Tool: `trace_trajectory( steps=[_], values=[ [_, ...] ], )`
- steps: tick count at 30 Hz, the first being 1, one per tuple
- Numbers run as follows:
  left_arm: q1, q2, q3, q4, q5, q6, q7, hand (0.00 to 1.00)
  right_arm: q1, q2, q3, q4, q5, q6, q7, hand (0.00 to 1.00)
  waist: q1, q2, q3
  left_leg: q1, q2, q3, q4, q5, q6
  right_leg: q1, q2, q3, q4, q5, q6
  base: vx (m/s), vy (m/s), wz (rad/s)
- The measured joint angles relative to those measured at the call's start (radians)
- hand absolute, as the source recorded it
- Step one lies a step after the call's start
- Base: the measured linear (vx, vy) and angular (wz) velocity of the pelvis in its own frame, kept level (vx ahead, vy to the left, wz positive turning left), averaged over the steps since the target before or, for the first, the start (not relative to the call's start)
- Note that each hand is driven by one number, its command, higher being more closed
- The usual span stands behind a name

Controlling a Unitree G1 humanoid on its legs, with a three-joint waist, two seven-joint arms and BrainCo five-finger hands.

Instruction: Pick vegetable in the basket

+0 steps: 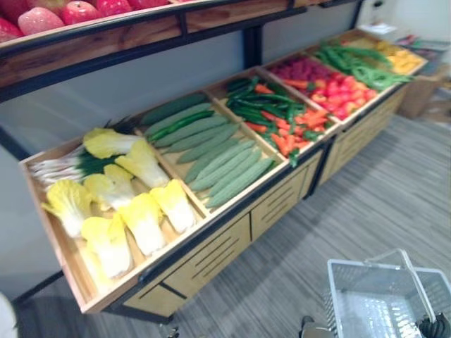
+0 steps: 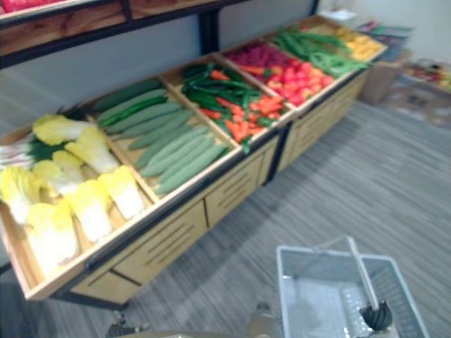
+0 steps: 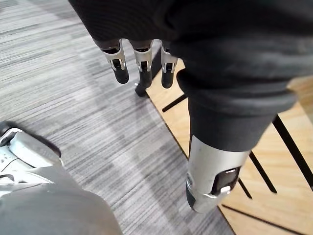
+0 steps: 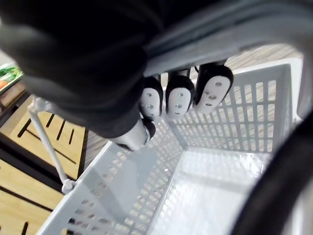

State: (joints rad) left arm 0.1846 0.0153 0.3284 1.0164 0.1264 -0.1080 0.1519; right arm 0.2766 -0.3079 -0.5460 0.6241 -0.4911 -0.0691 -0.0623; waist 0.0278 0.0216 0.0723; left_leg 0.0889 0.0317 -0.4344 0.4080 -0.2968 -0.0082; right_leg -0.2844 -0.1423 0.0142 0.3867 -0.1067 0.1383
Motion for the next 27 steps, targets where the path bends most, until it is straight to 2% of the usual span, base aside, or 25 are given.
trace_trajectory(
  steps=[1,2,3,5,6,7,8,10,11,13,14,17,19,22,25,26,27],
  values=[
    [-0.005,0.0,0.012,0.0,-0.02,0.001,0.0,0.0,-0.008,0.001,-0.014,0.02,0.008,0.0,-0.007,1.0,0.0,-0.004,0.002,-0.042,0.005,0.04,0.058,0.046,-0.01,0.026,-0.008,-0.044,-0.012,-0.007,-0.013,0.27,-0.421,1.46],
    [-0.008,-0.001,0.024,0.0,-0.065,0.004,0.0,0.0,-0.011,0.001,-0.04,0.051,0.03,0.001,-0.019,1.0,-0.001,-0.009,0.005,-0.109,0.035,0.16,0.162,0.141,-0.025,0.104,-0.022,-0.125,-0.058,-0.016,-0.029,0.21,-0.317,1.43],
    [-0.008,0.0,0.026,0.0,-0.079,0.003,0.0,0.0,-0.015,0.002,-0.049,0.067,0.033,0.003,-0.022,1.0,0.003,-0.017,0.01,-0.122,0.056,0.216,0.192,0.175,-0.021,0.138,-0.031,-0.149,-0.074,-0.02,-0.036,0.19,-0.299,1.35],
    [0.004,0.006,0.021,-0.001,-0.086,0.002,-0.001,0.0,-0.041,0.003,-0.099,0.134,0.067,-0.001,-0.035,1.0,-0.001,-0.022,0.013,-0.138,0.141,0.441,0.219,0.165,-0.033,0.239,-0.056,-0.245,-0.117,-0.024,-0.044,0.12,-0.233,1.19],
    [0.007,0.007,0.018,-0.002,-0.086,0.001,0.0,0.0,-0.057,0.005,-0.136,0.169,0.085,-0.002,-0.049,1.0,-0.002,-0.022,0.013,-0.147,0.162,0.548,0.175,0.168,-0.034,0.266,-0.072,-0.29,-0.137,-0.025,-0.044,0.09,-0.181,1.15],
    [0.008,0.008,0.013,-0.002,-0.086,0.001,0.0,0.0,-0.064,0.006,-0.15,0.183,0.104,-0.002,-0.054,1.0,-0.006,-0.022,0.013,-0.154,0.164,0.59,0.134,0.176,-0.034,0.275,-0.081,-0.313,-0.145,-0.025,-0.043,0.01,-0.039,1.21],
    [0.009,0.008,0.011,0.0,-0.086,0.002,0.002,0.0,-0.082,0.014,-0.188,0.214,0.122,-0.002,-0.061,1.0,-0.018,-0.014,0.016,-0.172,0.164,0.664,0.023,0.235,-0.027,0.284,-0.089,-0.367,-0.158,-0.03,-0.037,-0.01,0.034,1.13],
    [0.01,0.009,0.007,0.006,-0.086,0.004,0.003,0.0,-0.084,0.032,-0.223,0.234,0.147,-0.002,-0.061,1.0,-0.03,-0.018,0.014,-0.157,0.141,0.677,-0.089,0.24,-0.037,0.284,-0.098,-0.403,-0.173,-0.033,-0.031,-0.02,0.078,1.03],
    [0.009,0.01,0.002,0.008,-0.085,0.004,0.005,0.0,-0.088,0.031,-0.25,0.252,0.148,-0.002,-0.062,1.0,-0.032,-0.011,0.017,-0.137,0.126,0.679,-0.185,0.243,-0.042,0.28,-0.1,-0.43,-0.188,-0.03,-0.027,-0.04,0.1,0.73],
    [0.006,0.006,0.001,0.013,-0.084,0.006,0.008,0.0,-0.096,0.038,-0.269,0.263,0.148,-0.001,-0.062,1.0,-0.032,0.002,0.019,-0.131,0.116,0.679,-0.276,0.242,-0.043,0.276,-0.095,-0.458,-0.2,-0.019,-0.011,-0.06,0.149,0.76],
    [0.006,0.006,0.002,0.016,-0.084,0.007,0.009,0.0,-0.105,0.046,-0.269,0.278,0.148,-0.001,-0.062,1.0,-0.026,0.003,0.02,-0.122,0.112,0.681,-0.311,0.239,-0.055,0.278,-0.093,-0.459,-0.203,-0.011,0.002,-0.05,0.144,0.59],
    [0.014,0.007,0.012,0.022,-0.081,0.01,0.019,0.0,-0.127,0.079,-0.232,0.297,0.147,0.005,-0.06,1.0,-0.012,-0.002,0.023,-0.099,0.093,0.69,-0.334,0.24,-0.06,0.298,-0.098,-0.439,-0.209,-0.003,0.015,-0.05,0.1,0.11],
    [0.013,0.007,0.011,0.034,-0.081,0.01,0.02,0.0,-0.128,0.109,-0.229,0.298,0.147,0.005,-0.06,1.0,-0.01,0.007,0.024,-0.088,0.086,0.702,-0.341,0.237,-0.06,0.298,-0.101,-0.42,-0.214,0.001,0.017,-0.04,0.066,-0.18],
    [0.009,0.01,0.0,0.061,-0.08,0.011,0.02,0.0,-0.132,0.116,-0.221,0.336,0.149,0.005,-0.06,1.0,-0.023,0.017,0.018,-0.078,0.07,0.719,-0.359,0.228,-0.064,0.281,-0.116,-0.401,-0.21,-0.002,0.016,0.0,0.053,-0.17],
    [-0.002,0.03,-0.025,0.084,-0.074,0.011,0.019,0.0,-0.12,0.118,-0.221,0.342,0.18,0.005,-0.061,1.0,-0.029,0.004,0.019,-0.053,0.03,0.726,-0.372,0.204,-0.046,0.272,-0.166,-0.391,-0.159,-0.037,0.046,0.07,0.079,-0.01],
    [-0.012,0.043,-0.048,0.089,-0.074,0.011,0.021,0.0,-0.11,0.117,-0.212,0.344,0.187,0.005,-0.065,1.0,-0.031,-0.008,0.027,-0.027,0.012,0.724,-0.376,0.193,-0.041,0.257,-0.2,-0.373,-0.065,-0.047,0.054,0.11,0.067,0.03],
    [-0.015,0.048,-0.059,0.088,-0.074,0.011,0.021,0.0,-0.108,0.117,-0.206,0.347,0.188,0.005,-0.065,1.0,-0.031,-0.01,0.026,-0.021,0.008,0.725,-0.379,0.189,-0.038,0.23,-0.209,-0.347,-0.007,-0.044,0.05,0.11,0.077,-0.02]
  ],
)
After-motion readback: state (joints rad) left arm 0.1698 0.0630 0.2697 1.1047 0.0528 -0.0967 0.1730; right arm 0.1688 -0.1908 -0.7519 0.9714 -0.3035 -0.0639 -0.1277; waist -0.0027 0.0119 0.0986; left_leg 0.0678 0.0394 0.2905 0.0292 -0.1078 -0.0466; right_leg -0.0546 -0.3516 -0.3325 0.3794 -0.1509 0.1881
